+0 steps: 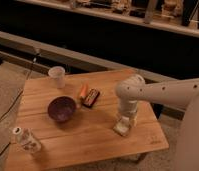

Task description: Place the white sponge in the ceramic cup

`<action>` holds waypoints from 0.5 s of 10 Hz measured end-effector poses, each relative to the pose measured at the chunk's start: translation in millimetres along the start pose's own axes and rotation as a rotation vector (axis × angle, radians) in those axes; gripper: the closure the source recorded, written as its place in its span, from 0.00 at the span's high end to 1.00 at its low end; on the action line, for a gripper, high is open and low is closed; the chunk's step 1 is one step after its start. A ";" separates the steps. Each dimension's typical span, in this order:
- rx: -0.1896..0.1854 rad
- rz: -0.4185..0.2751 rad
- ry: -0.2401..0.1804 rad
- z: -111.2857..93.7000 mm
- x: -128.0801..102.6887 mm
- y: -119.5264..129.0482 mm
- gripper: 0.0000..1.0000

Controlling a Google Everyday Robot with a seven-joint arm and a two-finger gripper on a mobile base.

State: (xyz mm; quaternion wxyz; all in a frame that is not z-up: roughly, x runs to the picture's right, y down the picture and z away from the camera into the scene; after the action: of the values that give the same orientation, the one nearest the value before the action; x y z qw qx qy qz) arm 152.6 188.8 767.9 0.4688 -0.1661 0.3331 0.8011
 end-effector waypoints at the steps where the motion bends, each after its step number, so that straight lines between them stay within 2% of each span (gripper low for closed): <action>1: -0.008 0.003 0.001 1.9 1.5 -0.8 0.63; 2: -0.020 0.004 -0.001 2.9 2.4 0.0 0.55; 4: -0.055 0.002 -0.009 3.8 3.5 3.5 0.31; 5: -0.066 -0.003 -0.013 3.7 3.7 4.2 0.23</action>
State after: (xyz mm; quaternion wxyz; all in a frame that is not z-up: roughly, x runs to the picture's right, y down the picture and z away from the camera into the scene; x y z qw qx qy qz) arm 147.2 192.3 770.1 0.4661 -0.1770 0.3031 0.8121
